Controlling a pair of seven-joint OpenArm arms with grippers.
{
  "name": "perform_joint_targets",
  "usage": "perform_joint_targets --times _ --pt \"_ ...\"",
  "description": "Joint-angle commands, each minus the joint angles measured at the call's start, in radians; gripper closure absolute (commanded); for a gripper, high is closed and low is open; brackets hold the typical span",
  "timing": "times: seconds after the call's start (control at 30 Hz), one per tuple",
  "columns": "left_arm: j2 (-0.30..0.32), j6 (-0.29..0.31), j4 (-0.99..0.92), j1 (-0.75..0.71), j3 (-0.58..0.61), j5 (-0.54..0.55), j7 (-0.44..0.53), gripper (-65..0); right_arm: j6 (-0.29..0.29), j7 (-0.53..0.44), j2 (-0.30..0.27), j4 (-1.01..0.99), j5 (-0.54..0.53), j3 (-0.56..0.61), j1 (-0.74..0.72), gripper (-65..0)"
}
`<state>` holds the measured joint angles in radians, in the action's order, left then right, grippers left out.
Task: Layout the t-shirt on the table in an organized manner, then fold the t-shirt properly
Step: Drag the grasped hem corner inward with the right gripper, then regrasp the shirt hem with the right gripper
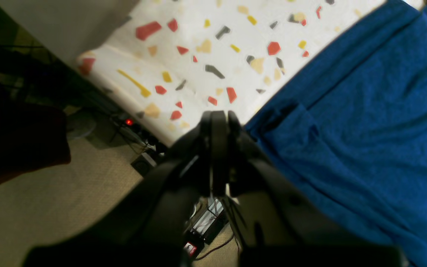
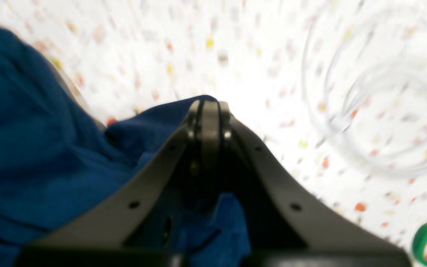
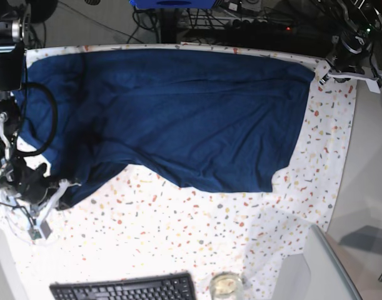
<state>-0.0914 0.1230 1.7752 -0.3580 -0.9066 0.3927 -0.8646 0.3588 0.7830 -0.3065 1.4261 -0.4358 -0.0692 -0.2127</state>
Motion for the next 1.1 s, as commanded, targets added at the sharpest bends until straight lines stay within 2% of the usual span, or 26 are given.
perform_joint_targets --times 0.0,0.13,0.27,0.4,0.57,0.63,0.73,0.83,0.97,1.07 --pt "0.008 0.002 0.016 0.001 -0.003 0.005 0.014 0.0 0.003 -0.021 -0.013 0.045 -0.007 -0.016 -0.012 0.0" --pt "0.008 0.002 0.015 0.014 -0.001 0.005 0.014 0.0 0.003 -0.023 -0.009 0.150 -0.008 -0.039 0.035 0.0" --pt "0.009 0.002 -0.010 0.015 -0.001 0.005 0.014 0.0 0.006 -0.023 0.039 0.218 -0.008 -0.093 0.088 0.0" --pt "0.018 0.002 -0.027 0.015 -0.001 0.005 0.014 0.0 0.055 -0.017 0.085 0.239 -0.005 -0.097 0.183 -0.6" --pt "0.022 0.002 -0.025 0.012 -0.003 0.005 0.014 0.0 0.053 -0.017 0.151 0.235 -0.002 -0.105 0.313 -2.4" --pt "0.022 0.002 -0.022 0.012 -0.003 0.005 0.014 0.0 0.052 -0.015 0.165 0.235 -0.001 -0.102 0.352 -10.4" --pt "0.022 0.002 -0.024 0.012 -0.003 0.005 0.014 0.0 0.047 -0.007 0.165 0.256 -0.001 -0.105 0.382 -27.0" --pt "0.022 0.002 -0.024 0.012 -0.003 0.005 0.014 0.0 -0.013 0.036 0.162 0.322 -0.001 -0.105 0.375 -39.6" --pt "0.022 0.002 -0.024 0.012 -0.003 0.005 0.014 0.0 -0.056 0.077 0.155 0.295 0.007 -0.094 0.247 -44.0" --pt "0.022 0.002 -0.021 0.010 -0.003 0.005 0.014 0.0 -0.057 0.109 0.154 0.086 0.059 -0.044 0.080 -44.0"
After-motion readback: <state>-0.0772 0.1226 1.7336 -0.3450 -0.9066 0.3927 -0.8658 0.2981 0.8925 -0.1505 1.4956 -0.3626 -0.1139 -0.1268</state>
